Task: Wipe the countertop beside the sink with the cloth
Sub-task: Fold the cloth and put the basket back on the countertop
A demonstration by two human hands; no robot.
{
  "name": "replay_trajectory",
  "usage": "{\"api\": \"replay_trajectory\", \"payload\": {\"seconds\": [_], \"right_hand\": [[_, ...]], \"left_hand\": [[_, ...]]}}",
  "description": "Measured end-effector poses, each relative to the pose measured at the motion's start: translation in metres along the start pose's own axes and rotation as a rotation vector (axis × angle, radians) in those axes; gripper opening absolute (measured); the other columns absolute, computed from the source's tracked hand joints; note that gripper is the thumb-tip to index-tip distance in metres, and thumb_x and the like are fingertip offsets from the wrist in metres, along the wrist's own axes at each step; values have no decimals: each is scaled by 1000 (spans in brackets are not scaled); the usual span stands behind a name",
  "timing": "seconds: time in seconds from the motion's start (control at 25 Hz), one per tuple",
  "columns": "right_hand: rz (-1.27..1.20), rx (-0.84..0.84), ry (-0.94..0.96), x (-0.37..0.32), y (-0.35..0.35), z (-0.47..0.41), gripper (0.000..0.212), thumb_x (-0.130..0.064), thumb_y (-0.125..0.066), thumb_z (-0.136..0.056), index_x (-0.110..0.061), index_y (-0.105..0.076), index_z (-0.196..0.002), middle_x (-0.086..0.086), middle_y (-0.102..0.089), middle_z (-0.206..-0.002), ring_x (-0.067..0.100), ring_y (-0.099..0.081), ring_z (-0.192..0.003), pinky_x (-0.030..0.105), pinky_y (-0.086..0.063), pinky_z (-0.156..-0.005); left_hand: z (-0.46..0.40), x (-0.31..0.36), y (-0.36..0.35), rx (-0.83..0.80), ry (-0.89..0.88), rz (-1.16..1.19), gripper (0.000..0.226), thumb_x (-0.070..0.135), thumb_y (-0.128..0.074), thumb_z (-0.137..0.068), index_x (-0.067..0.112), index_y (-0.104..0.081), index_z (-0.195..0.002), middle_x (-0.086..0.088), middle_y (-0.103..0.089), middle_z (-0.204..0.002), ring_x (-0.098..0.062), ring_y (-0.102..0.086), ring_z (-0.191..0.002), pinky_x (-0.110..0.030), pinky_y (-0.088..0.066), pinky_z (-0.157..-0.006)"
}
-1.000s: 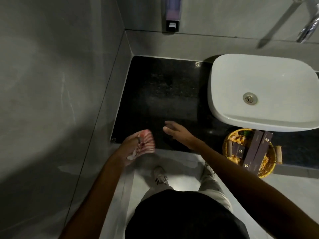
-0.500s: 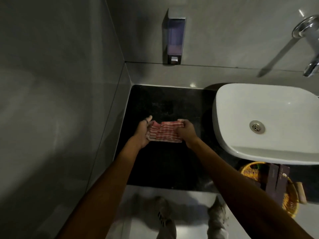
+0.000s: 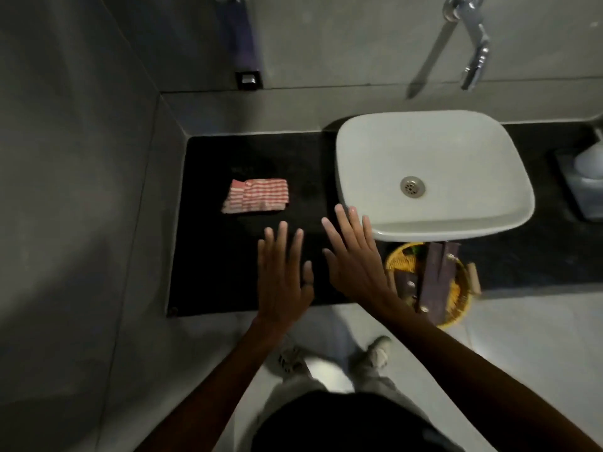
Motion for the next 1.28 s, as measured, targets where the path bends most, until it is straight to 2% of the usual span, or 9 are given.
{"api": "replay_trajectory", "payload": {"seconds": [0.2,0.32,0.44,0.56,0.76,0.92,1.04,1.2,1.28], "right_hand": [[197,-333,-251,100,12,120,61,-36,-59,-92,-15,-49,-149,21,-23,-170,42,-15,-160,66,-12,-126],[219,-459,-510,167,23,147,75,-39,-63,-89,-12,-40,-155,26,-19,-170,48,-16,-158,68,-11,-123],[27,-529,-731,205,27,157,73,-25,-64,-92,-8,-33,-156,31,-17,-167,55,-32,-148,61,-40,-114],[-148,-439,-644,210,27,156,38,-11,-63,-96,-5,-53,-132,22,-47,-139,38,-62,-114,43,-59,-92],[-374,-449,-413,133,17,129,23,-8,-70,-88,-16,-61,-107,8,-56,-110,25,-55,-101,29,-47,-71],[-535,-483,-271,37,0,72,16,-11,-63,-91,-18,-58,-104,-6,-43,-97,22,-49,-100,28,-48,-70],[-576,-480,-217,-23,-15,23,17,-17,-58,-99,-15,-58,-116,4,-56,-111,24,-52,-105,32,-57,-78],[-634,-618,-385,-54,-38,-23,32,-30,-63,-99,-16,-53,-126,13,-42,-136,28,-62,-103,42,-60,-95],[-576,-691,-404,-57,-50,-35,42,-37,-67,-94,-19,-53,-130,14,-40,-140,30,-61,-110,46,-58,-99]], "left_hand": [[30,111,-77,-405,-127,-133,74,49,-45,-99,19,-23,-164,-15,-12,-173,-40,-6,-160,-62,-11,-128],[27,152,-115,-595,-78,-170,72,47,-40,-102,17,-21,-164,-14,-9,-174,-40,-9,-160,-62,-17,-126],[24,171,-136,-724,54,-118,69,31,-39,-105,12,-11,-165,-16,-3,-174,-43,-21,-157,-56,-38,-119],[24,177,-134,-692,250,51,70,11,-43,-102,8,-10,-164,-15,-5,-173,-42,-56,-133,-47,-52,-103],[50,104,-69,-567,502,122,75,15,-53,-100,17,-13,-164,-4,-10,-174,-33,-47,-144,-47,-48,-108],[43,4,-2,-486,589,83,79,8,-59,-94,22,-21,-162,-3,-18,-172,-29,-52,-139,-44,-54,-104],[15,-68,29,-478,599,63,81,5,-59,-94,23,-22,-163,-4,-17,-172,-29,-64,-121,-44,-57,-98],[-18,-128,35,-525,525,94,83,-3,-58,-91,21,-23,-163,-7,-18,-172,-24,-67,-107,-40,-60,-92],[-24,-141,27,-593,501,131,86,-3,-60,-92,21,-20,-164,-7,-15,-173,-31,-62,-125,-47,-58,-100]]}}
Point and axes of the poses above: each hand's wrist, its own z-axis away from the middle knuckle, its own y-axis out of the back of the hand, x = y × z, the point moved 5 cm from there along -z, towards the middle knuckle
